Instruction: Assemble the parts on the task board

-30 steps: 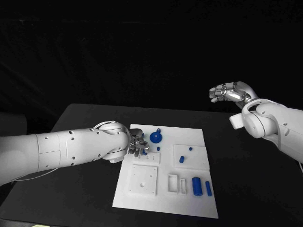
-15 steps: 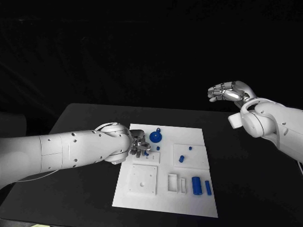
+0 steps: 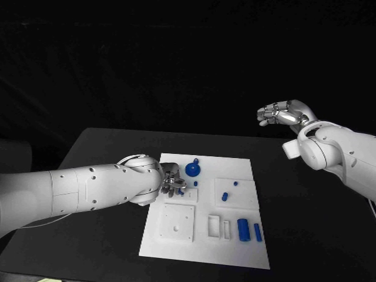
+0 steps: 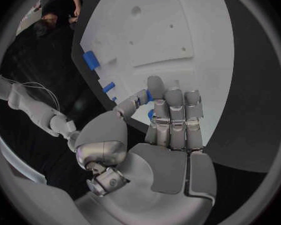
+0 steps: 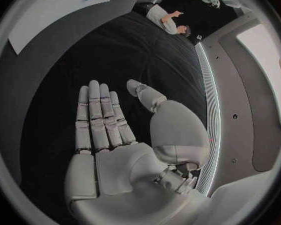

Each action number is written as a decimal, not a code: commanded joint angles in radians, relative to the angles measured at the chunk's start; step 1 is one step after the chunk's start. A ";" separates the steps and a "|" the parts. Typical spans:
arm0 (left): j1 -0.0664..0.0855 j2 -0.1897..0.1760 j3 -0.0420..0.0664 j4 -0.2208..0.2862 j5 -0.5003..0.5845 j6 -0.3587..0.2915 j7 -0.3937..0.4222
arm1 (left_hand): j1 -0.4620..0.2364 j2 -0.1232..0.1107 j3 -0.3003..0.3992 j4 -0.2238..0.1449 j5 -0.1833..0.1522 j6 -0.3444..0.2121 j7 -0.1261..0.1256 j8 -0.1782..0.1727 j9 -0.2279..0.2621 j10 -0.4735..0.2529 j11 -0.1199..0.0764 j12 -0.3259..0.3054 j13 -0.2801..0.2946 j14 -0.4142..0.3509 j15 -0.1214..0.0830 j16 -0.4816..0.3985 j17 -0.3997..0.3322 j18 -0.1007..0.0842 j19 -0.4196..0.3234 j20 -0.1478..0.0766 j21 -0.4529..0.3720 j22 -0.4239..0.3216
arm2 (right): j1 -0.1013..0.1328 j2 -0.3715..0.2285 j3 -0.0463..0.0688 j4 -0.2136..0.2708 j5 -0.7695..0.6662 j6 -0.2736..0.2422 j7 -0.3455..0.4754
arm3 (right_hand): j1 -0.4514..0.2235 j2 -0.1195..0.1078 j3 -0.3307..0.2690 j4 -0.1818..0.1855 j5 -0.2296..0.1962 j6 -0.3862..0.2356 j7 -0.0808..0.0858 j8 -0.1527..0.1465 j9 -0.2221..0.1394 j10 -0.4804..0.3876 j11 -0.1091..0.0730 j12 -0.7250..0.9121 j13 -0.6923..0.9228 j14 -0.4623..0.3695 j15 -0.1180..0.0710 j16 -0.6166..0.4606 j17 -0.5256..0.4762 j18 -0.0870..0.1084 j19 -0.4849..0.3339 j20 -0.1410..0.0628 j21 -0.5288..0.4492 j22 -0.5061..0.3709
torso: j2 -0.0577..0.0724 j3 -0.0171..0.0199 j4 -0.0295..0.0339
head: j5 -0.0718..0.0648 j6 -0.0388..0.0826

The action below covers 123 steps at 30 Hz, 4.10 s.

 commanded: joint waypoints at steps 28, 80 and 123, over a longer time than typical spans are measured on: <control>-0.014 -0.002 0.001 0.004 -0.017 -0.045 0.022 | -0.001 0.025 0.013 0.001 -0.102 0.078 -0.080 -0.037 0.016 -0.036 -0.009 0.010 -0.021 -0.017 0.001 0.006 -0.022 -0.013 -0.023 -0.097 0.018 -0.003 | -0.004 0.004 0.001 0.003 -0.009 0.038 -0.004 | -0.015 0.000 -0.016 0.009 0.005 -0.014 0.000 0.002 -0.006 0.005 0.009 -0.020 -0.010 -0.002 0.010 -0.018 -0.005 -0.009 -0.009 0.005 -0.012 -0.004 | 0.000 0.0009 -0.0002 | -0.006 -0.004; -0.048 -0.022 0.000 0.015 -0.018 -0.091 0.037 | 0.021 0.020 0.020 0.000 -0.167 0.072 -0.071 -0.081 -0.005 -0.027 0.000 0.023 -0.028 -0.016 0.001 0.018 -0.033 -0.011 -0.025 -0.097 0.029 -0.013 | -0.011 -0.001 0.001 0.007 -0.009 0.041 -0.004 | -0.021 0.004 -0.024 0.017 0.011 -0.014 0.000 0.004 -0.009 0.010 0.009 -0.028 -0.014 0.000 0.010 -0.022 -0.005 -0.009 -0.010 0.005 -0.013 -0.003 | 0.000 0.0005 0.0000 | -0.008 -0.006; -0.048 -0.001 0.003 0.010 -0.002 -0.060 0.045 | -0.028 0.009 0.011 -0.005 0.062 0.157 -0.103 -0.041 0.010 -0.023 -0.030 0.207 0.038 0.008 -0.037 0.156 -0.027 -0.012 -0.023 -0.122 0.089 -0.026 | -0.023 0.001 0.001 0.002 -0.009 0.052 -0.009 | -0.018 0.006 -0.026 0.016 0.023 -0.013 0.000 0.006 -0.011 0.013 0.009 -0.033 -0.018 -0.001 0.011 -0.026 -0.006 -0.009 -0.013 0.006 -0.014 -0.003 | 0.000 0.0004 -0.0003 | -0.005 -0.012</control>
